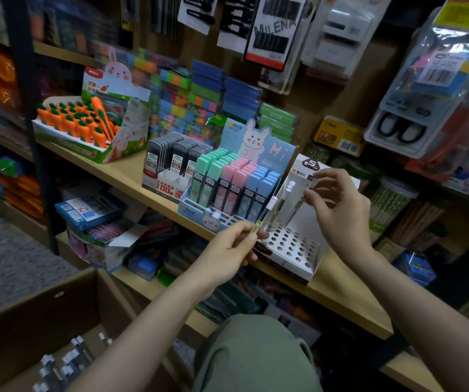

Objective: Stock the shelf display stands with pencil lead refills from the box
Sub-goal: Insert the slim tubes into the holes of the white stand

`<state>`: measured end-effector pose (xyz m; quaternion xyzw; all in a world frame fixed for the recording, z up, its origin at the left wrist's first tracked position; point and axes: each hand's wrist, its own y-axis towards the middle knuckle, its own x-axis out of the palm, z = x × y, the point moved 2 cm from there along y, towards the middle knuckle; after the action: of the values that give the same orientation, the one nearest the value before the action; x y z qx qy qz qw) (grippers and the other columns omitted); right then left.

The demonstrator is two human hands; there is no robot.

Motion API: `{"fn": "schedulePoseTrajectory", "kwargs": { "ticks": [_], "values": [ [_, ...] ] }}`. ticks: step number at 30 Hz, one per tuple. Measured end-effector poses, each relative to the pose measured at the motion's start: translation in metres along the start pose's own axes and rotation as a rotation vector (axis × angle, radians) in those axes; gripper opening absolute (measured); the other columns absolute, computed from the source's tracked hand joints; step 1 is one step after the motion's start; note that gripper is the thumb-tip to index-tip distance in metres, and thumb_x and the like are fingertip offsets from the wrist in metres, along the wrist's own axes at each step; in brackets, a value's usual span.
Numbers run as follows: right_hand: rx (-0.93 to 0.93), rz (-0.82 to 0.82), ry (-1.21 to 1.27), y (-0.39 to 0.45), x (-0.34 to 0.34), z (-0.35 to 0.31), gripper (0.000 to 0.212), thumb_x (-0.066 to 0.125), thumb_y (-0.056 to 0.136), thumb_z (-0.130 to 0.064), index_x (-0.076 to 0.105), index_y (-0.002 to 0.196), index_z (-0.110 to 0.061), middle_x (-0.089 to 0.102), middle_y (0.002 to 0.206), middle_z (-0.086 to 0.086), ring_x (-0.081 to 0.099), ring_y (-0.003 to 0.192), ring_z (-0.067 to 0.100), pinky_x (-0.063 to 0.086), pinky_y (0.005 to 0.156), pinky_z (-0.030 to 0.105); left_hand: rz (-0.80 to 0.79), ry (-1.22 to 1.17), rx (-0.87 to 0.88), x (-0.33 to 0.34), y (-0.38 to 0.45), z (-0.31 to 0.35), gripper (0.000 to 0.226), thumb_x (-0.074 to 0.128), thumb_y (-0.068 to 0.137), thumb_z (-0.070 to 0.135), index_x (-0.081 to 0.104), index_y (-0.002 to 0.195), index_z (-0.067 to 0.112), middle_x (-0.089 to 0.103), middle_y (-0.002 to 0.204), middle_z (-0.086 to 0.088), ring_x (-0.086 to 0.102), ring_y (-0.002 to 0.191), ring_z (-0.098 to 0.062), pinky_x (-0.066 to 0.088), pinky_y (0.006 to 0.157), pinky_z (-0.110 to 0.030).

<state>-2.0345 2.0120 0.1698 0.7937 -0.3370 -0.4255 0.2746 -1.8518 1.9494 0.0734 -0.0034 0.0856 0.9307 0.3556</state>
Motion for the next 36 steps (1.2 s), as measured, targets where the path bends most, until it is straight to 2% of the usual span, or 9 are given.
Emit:
{"fn": "schedulePoseTrajectory", "kwargs": {
  "ticks": [3,8,17,22,27,29,32,34,36],
  "values": [
    [-0.019,0.014,0.005,0.002,0.005,0.001,0.032,0.071,0.087,-0.010,0.056,0.107,-0.029,0.062,0.090,-0.020,0.064,0.087,-0.008,0.051,0.075,0.008,-0.010,0.110,0.034,-0.001,0.001,-0.002,0.018,0.047,0.101,0.027,0.062,0.111,0.029,0.068,0.101,0.011,0.065,0.084,-0.006,0.048,0.075,-0.022],
    [-0.003,0.000,-0.011,0.004,0.010,0.009,0.030,0.072,0.087,-0.011,0.058,0.110,-0.025,0.065,0.093,-0.012,0.066,0.088,-0.004,0.054,0.076,0.011,0.060,0.234,0.049,0.000,0.003,-0.008,0.013,0.052,0.099,0.025,0.062,0.106,0.028,0.071,0.089,0.014,0.066,0.072,-0.004,0.044,0.067,-0.018],
    [0.068,0.009,-0.065,0.014,0.008,0.014,0.024,0.074,0.085,-0.013,0.058,0.095,-0.027,0.061,0.085,-0.023,0.064,0.081,-0.010,0.051,0.073,0.008,0.094,0.237,0.027,0.001,0.005,-0.005,0.016,0.052,0.099,0.027,0.063,0.111,0.026,0.072,0.095,0.014,0.066,0.068,-0.005,0.045,0.062,-0.015],
    [0.147,-0.112,-0.106,0.016,0.022,0.016,0.022,0.074,0.083,-0.008,0.061,0.094,-0.021,0.065,0.082,-0.014,0.066,0.082,0.003,0.058,0.080,0.031,0.087,0.233,0.014,0.001,0.003,-0.004,0.015,0.051,0.100,0.026,0.062,0.110,0.025,0.072,0.098,0.013,0.067,0.068,-0.006,0.046,0.064,-0.020],
    [0.196,-0.111,-0.115,0.008,0.030,0.014,0.018,0.067,0.088,-0.005,0.060,0.099,-0.017,0.061,0.083,-0.016,0.061,0.081,-0.001,0.058,0.081,0.033,0.086,0.224,0.009,0.002,0.004,-0.004,0.014,0.051,0.100,0.026,0.062,0.107,0.025,0.072,0.099,0.012,0.067,0.069,-0.008,0.047,0.066,-0.022],
    [0.183,-0.102,-0.129,0.007,0.028,0.010,0.018,0.068,0.089,-0.010,0.061,0.104,-0.018,0.061,0.084,-0.018,0.058,0.077,-0.007,0.057,0.080,0.028,0.094,0.196,0.008,0.002,0.004,-0.004,0.014,0.050,0.100,0.027,0.062,0.106,0.026,0.072,0.098,0.013,0.066,0.068,-0.006,0.046,0.067,-0.022],
    [0.131,-0.065,-0.167,0.002,0.018,0.002,0.033,0.070,0.089,-0.020,0.060,0.120,-0.022,0.061,0.096,-0.017,0.056,0.075,-0.014,0.054,0.073,0.015,0.097,0.028,0.001,0.001,0.003,-0.004,0.017,0.050,0.100,0.024,0.061,0.113,0.023,0.074,0.100,0.012,0.063,0.069,-0.005,0.047,0.069,-0.023],
    [0.077,-0.039,-0.187,-0.008,0.009,-0.005,0.033,0.068,0.090,-0.025,0.059,0.122,-0.026,0.062,0.100,-0.018,0.059,0.077,-0.011,0.053,0.070,0.015,0.076,-0.089,0.002,0.001,0.002,-0.003,0.018,0.051,0.100,0.021,0.059,0.116,0.020,0.074,0.099,0.009,0.060,0.068,-0.003,0.048,0.064,-0.018],
    [0.071,-0.110,-0.098,-0.017,0.006,-0.012,0.028,0.067,0.090,-0.028,0.060,0.117,-0.033,0.066,0.096,-0.020,0.064,0.082,-0.006,0.057,0.072,0.017,0.049,-0.165,0.001,0.003,0.001,-0.001,0.018,0.049,0.101,0.019,0.060,0.115,0.018,0.075,0.097,0.004,0.058,0.065,-0.003,0.045,0.057,-0.013]
  ]
}}
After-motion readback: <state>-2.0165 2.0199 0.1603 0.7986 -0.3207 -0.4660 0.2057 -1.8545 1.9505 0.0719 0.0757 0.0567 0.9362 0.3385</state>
